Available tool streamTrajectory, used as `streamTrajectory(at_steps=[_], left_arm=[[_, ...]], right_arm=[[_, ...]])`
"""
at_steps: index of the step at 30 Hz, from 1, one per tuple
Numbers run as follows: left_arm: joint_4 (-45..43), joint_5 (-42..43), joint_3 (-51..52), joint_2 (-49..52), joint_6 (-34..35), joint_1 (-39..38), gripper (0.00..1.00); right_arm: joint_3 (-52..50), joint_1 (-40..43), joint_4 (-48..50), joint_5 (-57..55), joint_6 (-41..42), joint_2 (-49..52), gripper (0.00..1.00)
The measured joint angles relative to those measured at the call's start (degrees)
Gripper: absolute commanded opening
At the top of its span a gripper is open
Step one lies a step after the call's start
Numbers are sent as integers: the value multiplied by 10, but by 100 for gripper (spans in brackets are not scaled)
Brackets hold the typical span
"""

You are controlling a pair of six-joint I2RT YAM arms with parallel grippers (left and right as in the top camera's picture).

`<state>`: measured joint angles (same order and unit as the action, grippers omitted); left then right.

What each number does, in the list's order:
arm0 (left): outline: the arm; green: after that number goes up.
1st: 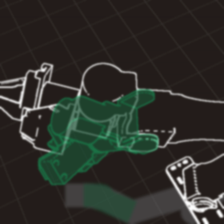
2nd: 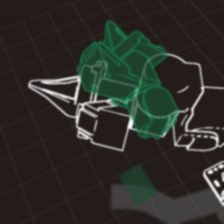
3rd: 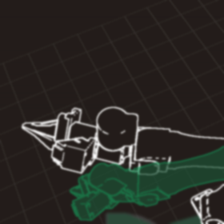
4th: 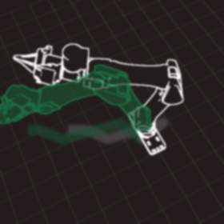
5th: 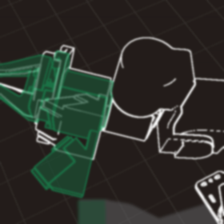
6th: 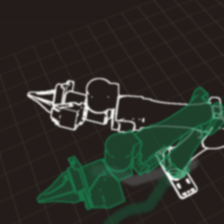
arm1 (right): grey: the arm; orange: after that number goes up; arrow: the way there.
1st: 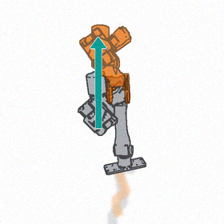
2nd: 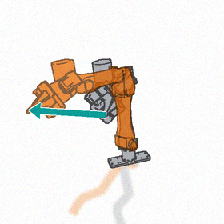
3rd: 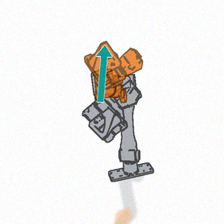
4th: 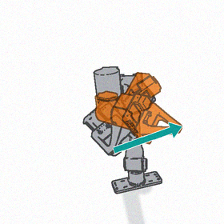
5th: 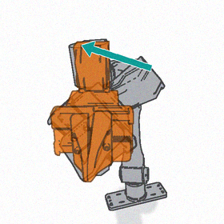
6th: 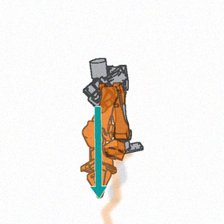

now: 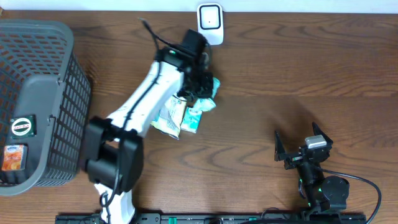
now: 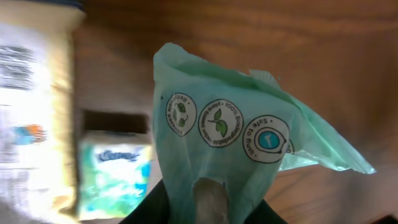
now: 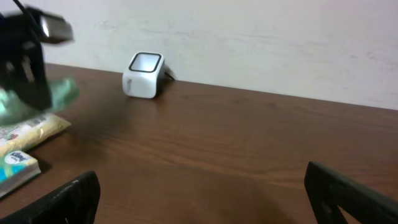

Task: Scan the item barcode
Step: 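Carry the wipes pack to the table center and release it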

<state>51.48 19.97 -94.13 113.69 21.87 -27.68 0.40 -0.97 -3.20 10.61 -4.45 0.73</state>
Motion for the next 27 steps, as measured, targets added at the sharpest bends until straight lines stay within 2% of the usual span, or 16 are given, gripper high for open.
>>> streamTrajectory(at_steps=[2, 5, 6, 7, 14, 19, 24, 27], left_arm=[[2, -11, 0, 14, 8, -17, 38], [2, -23, 0, 30, 17, -39, 75], [2, -25, 0, 32, 21, -45, 95], [1, -26, 0, 33, 25, -50, 98], [-11, -32, 0, 33, 34, -63, 100], [-3, -39, -4, 8, 24, -42, 100], [-5, -65, -9, -120, -18, 17, 98], [-5, -76, -27, -223, -87, 64, 97]], right_arm=[[0, 0, 0, 0, 0, 0, 99], [0, 0, 0, 0, 0, 0, 99], [0, 0, 0, 0, 0, 0, 99], [0, 0, 0, 0, 0, 0, 99], [0, 0, 0, 0, 0, 0, 99], [0, 0, 0, 0, 0, 0, 99], [0, 0, 0, 0, 0, 0, 99], [0, 0, 0, 0, 0, 0, 99]])
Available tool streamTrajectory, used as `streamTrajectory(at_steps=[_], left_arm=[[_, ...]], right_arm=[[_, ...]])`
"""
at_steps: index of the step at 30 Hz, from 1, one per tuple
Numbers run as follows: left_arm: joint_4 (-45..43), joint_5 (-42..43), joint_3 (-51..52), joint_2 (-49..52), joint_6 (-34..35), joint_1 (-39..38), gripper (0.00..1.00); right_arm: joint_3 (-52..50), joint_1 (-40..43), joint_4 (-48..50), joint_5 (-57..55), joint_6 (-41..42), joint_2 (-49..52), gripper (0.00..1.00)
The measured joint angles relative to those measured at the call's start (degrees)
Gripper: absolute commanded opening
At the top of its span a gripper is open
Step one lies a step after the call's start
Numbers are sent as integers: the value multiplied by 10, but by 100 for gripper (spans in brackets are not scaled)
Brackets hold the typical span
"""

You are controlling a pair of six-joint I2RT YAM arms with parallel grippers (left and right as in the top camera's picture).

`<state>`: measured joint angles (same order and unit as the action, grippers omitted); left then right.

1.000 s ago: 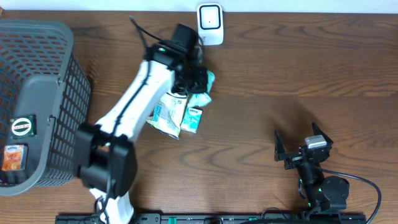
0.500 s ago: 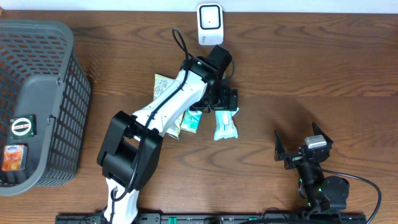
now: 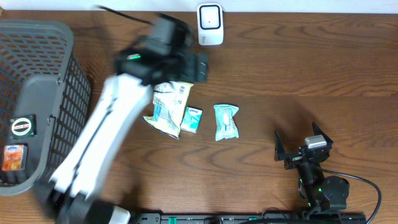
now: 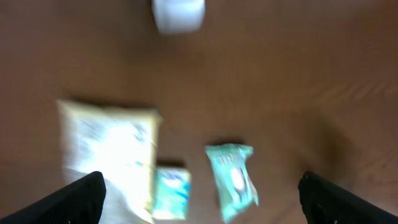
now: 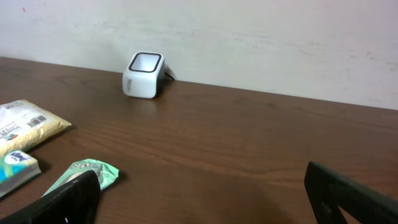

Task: Scan the item barcode
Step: 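Carry the wipes pack to the table center and release it, then reach the left gripper into the basket toward the green Zam-Buk tin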

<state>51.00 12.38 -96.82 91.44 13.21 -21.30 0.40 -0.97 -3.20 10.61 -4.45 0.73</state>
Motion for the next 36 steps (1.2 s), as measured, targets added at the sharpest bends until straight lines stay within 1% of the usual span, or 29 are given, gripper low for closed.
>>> streamTrajectory(at_steps=[2, 4, 7, 10, 13, 17, 20, 24, 30, 36], left_arm=[[0, -11, -9, -67, -57, 31, 98], [-1, -37, -14, -123, -89, 61, 98], [-1, -111, -16, -178, -90, 120, 98], [2, -195, -16, -195, -67, 208, 99], [6, -245, -16, -182, -39, 294, 98], [27, -276, -15, -145, 2, 386, 96], [48, -285, -14, -106, 28, 435, 90], [63, -292, -13, -54, 50, 470, 86], [64, -293, 4, 16, 68, 507, 86], [40, -292, 43, 63, 75, 541, 86]], right_arm=[[0, 0, 0, 0, 0, 0, 99], [0, 0, 0, 0, 0, 0, 99], [0, 0, 0, 0, 0, 0, 99], [0, 0, 0, 0, 0, 0, 99], [0, 0, 0, 0, 0, 0, 99], [0, 0, 0, 0, 0, 0, 99], [0, 0, 0, 0, 0, 0, 99], [0, 0, 0, 0, 0, 0, 99], [0, 0, 0, 0, 0, 0, 99], [0, 0, 0, 0, 0, 0, 99]])
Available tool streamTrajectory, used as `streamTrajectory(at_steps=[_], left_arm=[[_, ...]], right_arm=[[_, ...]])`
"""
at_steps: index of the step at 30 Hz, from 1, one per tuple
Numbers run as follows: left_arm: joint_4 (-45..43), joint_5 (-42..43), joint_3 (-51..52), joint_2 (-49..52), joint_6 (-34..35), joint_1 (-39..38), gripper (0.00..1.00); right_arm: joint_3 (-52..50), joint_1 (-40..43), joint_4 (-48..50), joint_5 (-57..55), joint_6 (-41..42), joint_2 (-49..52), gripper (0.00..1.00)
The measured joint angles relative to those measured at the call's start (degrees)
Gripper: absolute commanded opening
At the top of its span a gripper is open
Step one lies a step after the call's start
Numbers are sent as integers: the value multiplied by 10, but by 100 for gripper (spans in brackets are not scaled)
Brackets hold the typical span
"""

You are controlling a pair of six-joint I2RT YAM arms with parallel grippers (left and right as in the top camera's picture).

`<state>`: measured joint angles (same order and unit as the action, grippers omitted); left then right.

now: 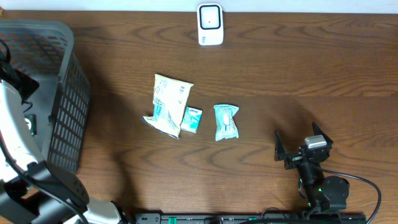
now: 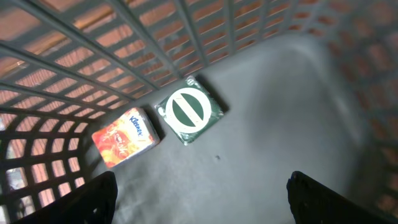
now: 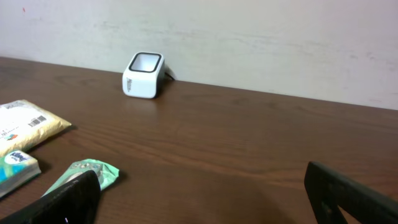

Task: Scan the item barcode
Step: 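Reach the left gripper into the basket toward the green Zam-Buk tin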

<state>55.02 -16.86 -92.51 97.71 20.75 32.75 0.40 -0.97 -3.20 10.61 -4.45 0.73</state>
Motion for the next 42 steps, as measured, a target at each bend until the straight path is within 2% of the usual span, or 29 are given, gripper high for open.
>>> streamTrajectory(at_steps=[4, 10, 18, 26, 42], left_arm=[[-50, 0, 40, 20, -7, 18, 87], [-121, 7, 87, 26, -59, 22, 87], [-165, 15, 105, 51, -103, 24, 87], [-169, 15, 105, 100, -146, 42, 86], [-177, 0, 107, 175, -168, 44, 86]], right_arm=[[0, 0, 0, 0, 0, 0, 99], [0, 0, 0, 0, 0, 0, 99], [0, 0, 0, 0, 0, 0, 99], [0, 0, 0, 0, 0, 0, 99], [0, 0, 0, 0, 0, 0, 99]])
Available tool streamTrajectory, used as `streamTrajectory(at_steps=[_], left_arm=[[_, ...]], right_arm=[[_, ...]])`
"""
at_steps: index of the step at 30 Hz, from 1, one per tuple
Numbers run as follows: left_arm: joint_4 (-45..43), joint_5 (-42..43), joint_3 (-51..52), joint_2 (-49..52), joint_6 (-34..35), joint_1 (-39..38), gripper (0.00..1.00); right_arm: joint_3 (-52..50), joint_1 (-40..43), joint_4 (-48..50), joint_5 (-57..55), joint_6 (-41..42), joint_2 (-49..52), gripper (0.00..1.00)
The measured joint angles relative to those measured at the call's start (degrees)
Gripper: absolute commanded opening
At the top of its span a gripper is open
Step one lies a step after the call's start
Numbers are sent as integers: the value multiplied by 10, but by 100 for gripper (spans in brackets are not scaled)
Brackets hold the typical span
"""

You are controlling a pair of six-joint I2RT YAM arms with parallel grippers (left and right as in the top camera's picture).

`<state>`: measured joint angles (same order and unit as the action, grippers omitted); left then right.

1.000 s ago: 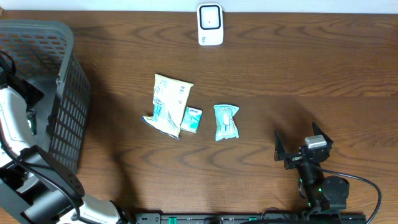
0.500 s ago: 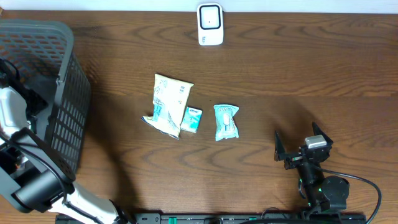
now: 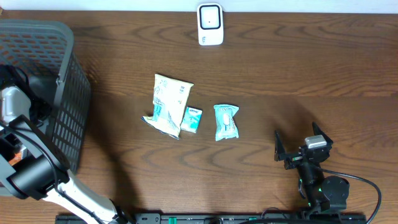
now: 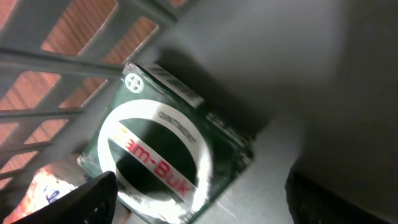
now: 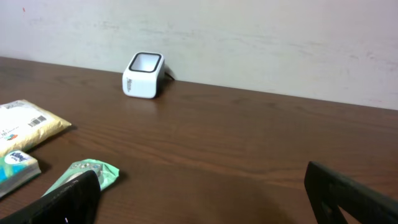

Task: Scan the item barcode
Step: 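Reach the left gripper into the basket toward the green Zam-Buk tin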

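Observation:
My left gripper (image 4: 200, 186) is open, low inside the grey basket (image 3: 65, 93) at the table's left. Right beneath it lies a dark green square packet (image 4: 168, 158) with a white ring and red lettering. Its fingers (image 4: 93, 199) stand either side of the packet without touching it. An orange tissue pack (image 4: 43, 183) lies next to the green one. The white scanner (image 3: 210, 23) stands at the far edge of the table, also in the right wrist view (image 5: 143, 74). My right gripper (image 3: 300, 149) rests open and empty at the front right.
Three items lie mid-table: a pale yellow pouch (image 3: 168, 102), a small blue tissue pack (image 3: 192, 118) and a mint green packet (image 3: 226, 121). The basket's mesh walls (image 4: 74, 62) close in around the left gripper.
My left gripper has come down from high over the basket floor to just above the dark green packet, which now fills the wrist view. It is still open. The right arm has not moved.
My left gripper was shut on the mint green packet, near the other items below the scanner. Then that packet lay on the table and the gripper was open above it. Then the gripper was over the basket, and now it is low over the green packet.

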<state>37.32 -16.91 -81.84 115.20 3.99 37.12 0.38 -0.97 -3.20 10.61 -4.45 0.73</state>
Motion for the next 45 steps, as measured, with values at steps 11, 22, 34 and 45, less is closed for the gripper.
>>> streamTrajectory(at_steps=[11, 22, 34, 45], left_arm=[[-18, -26, 0, 1, -31, 7, 86], [-40, -34, 33, -5, 31, 7, 40], [-29, -28, 39, -20, 46, -1, 7], [-11, -19, 39, -26, 64, 0, 7]], right_arm=[[0, 0, 0, 0, 0, 0, 99], [0, 0, 0, 0, 0, 0, 99], [0, 0, 0, 0, 0, 0, 99], [0, 0, 0, 0, 0, 0, 99]])
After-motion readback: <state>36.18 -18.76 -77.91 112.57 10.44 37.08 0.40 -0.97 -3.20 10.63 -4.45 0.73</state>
